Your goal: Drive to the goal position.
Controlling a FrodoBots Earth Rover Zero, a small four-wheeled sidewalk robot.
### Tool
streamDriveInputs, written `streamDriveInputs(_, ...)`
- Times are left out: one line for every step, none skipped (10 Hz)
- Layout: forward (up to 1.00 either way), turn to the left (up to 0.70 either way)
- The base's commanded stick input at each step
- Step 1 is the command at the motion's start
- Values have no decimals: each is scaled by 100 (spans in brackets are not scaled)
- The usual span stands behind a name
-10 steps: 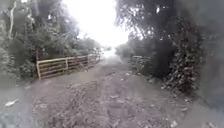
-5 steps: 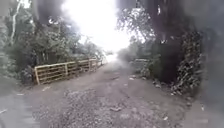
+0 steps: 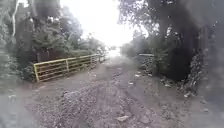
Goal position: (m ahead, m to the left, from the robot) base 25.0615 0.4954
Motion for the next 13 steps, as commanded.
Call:
streamDriveInputs(70, 0)
streamDriveInputs(70, 0)
streamDriveInputs(70, 0)
streamDriveInputs(70, 0)
streamDriveInputs(70, 0)
streamDriveInputs(70, 0)
streamDriveInputs(70, -12)
streamDriveInputs(70, -26)
streamDriveInputs(70, -35)
streamDriveInputs(70, -24)
streamDriveInputs(70, 0)
streamDriveInputs(70, 0)
streamDriveInputs(55, 0)
